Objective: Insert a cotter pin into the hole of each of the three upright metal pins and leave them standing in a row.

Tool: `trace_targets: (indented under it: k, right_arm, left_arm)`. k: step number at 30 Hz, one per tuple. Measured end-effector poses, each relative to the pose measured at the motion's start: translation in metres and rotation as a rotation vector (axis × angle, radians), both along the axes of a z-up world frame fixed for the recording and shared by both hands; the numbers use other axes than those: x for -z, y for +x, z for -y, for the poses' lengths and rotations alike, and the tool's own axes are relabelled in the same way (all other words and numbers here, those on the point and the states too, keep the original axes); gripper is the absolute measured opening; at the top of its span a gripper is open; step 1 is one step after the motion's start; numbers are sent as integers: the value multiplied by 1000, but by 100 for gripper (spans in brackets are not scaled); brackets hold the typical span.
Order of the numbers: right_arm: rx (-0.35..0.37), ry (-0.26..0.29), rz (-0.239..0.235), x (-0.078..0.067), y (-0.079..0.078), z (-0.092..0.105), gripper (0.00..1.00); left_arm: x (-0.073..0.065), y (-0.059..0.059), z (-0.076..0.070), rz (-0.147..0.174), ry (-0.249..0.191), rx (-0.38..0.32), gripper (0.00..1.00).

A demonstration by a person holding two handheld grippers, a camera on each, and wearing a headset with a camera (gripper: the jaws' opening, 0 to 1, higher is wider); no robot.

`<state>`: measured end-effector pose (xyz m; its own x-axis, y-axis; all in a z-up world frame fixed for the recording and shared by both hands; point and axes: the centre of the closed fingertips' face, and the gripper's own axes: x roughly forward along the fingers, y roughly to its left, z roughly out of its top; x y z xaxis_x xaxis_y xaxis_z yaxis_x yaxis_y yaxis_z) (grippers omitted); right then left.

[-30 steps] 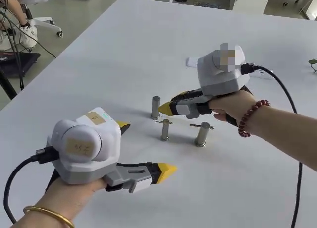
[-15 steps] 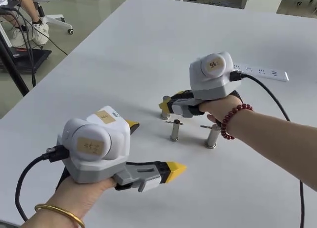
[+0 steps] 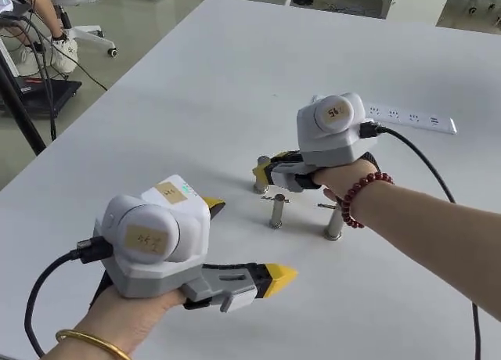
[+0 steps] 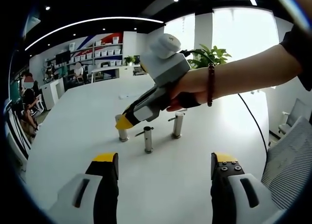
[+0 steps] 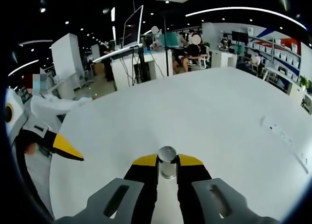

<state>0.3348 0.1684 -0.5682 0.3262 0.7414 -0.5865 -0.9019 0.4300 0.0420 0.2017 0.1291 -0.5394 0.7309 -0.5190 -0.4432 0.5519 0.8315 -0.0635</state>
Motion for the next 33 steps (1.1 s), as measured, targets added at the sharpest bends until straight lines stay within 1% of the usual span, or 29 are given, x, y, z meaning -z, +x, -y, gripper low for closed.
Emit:
trace_targets:
  k: [2, 5, 9, 12, 14, 16, 18, 21, 23, 27, 30, 33]
  right_arm:
    - [-23, -20, 31, 0, 1, 0, 8]
    - [-17, -18, 20, -1, -2, 0, 8]
    - [-29, -29, 23, -1, -1, 1, 8]
    - [-7, -18, 7, -1, 3, 7, 8]
    - [1, -12, 6, -4, 2, 12, 8]
    - [6, -16, 13, -6, 3, 18, 8]
    - [13, -18, 17, -8, 6, 25, 8]
    - [15, -20, 20, -9, 9, 36, 8]
    - [22, -37, 31, -12, 8, 46, 8]
    - [51, -37, 28, -15, 13, 68, 8]
    - [63, -49, 32, -12, 15, 84, 8]
    - [73, -67, 34, -12, 14, 98, 8]
  left_arm:
    - [0, 0, 1, -2, 4, 4, 77]
    - [0, -1, 2, -2, 0, 9, 77]
    - [2, -1, 3, -8, -1, 10, 77]
    - [1, 0, 3, -5, -12, 8, 77]
    - [1, 0, 3, -6, -14, 7, 77]
    - [1, 0, 4, -7, -8, 11, 78]
    - [0, -1, 6, -5, -13, 15, 78]
    - [1, 0, 7, -3, -4, 22, 78]
    - [0, 0, 8, 0, -2, 27, 79]
    - [-2, -2, 11, 6, -5, 40, 83]
    - [-5, -2, 15, 19, -13, 53, 86]
    - [-7, -3, 19, 25, -24, 65, 89]
